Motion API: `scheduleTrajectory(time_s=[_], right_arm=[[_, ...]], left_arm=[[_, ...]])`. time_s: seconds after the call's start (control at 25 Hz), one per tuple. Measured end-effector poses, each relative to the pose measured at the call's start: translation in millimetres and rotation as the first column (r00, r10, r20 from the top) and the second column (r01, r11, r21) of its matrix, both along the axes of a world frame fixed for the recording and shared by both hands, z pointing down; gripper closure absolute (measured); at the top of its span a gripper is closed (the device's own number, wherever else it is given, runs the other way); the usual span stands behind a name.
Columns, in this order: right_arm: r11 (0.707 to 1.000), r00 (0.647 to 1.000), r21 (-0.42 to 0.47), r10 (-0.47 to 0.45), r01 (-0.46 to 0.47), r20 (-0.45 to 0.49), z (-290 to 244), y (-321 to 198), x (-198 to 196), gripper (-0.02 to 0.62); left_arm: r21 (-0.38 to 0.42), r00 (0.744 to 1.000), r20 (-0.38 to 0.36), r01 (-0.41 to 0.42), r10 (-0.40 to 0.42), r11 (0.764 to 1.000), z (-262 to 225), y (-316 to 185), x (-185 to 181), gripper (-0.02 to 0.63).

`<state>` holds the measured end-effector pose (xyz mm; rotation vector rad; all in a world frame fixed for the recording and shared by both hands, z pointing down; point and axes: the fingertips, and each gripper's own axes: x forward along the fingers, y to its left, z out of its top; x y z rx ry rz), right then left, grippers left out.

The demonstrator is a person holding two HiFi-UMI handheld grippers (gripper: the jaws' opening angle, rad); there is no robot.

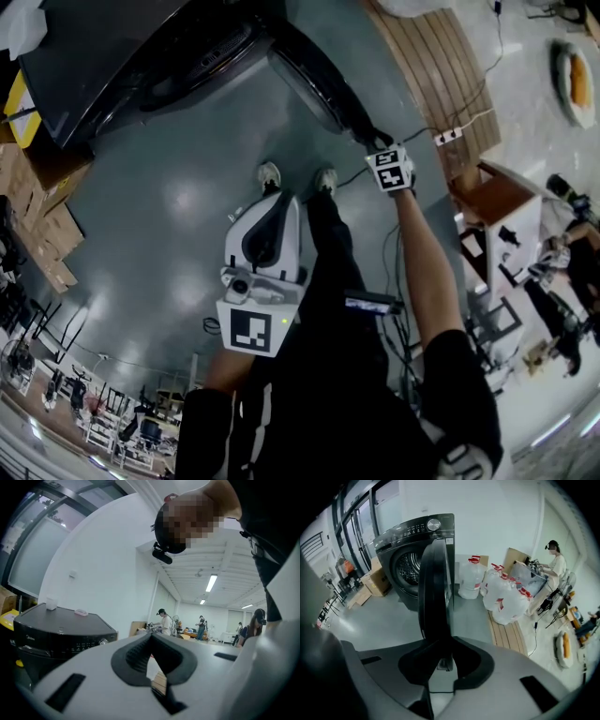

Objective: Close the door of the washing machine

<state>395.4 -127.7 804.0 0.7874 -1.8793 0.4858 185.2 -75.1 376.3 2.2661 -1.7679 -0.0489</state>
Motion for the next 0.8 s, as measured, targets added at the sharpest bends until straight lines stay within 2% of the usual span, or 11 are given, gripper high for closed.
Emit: scheduleTrajectory(time_s=[0.36, 0.6, 0.8], right_arm=[[0.999, 0.999, -0.029, 0.033, -0.033, -0.014, 2.2, 26.7, -19.8, 0.531], [0.997, 0.998, -0.068, 0.051, -0.049, 0.027, 1.6, 63.7, -54.7, 0.531], [0.993, 0.998, -0.118, 0.008, -0.001, 0.063, 2.8, 91.3, -95.1, 0.517]], left_arm=[[0.018, 0.998, -0.008, 0.070, -0.069, 0.997, -8.4, 18.5, -16.0, 0.603], [0.038, 0.991, 0.004, 0.132, -0.133, 0.990, -19.3, 43.3, -34.4, 0.603], [0.045, 0.978, 0.012, 0.207, -0.208, 0.977, -21.7, 67.8, -54.6, 0.603]])
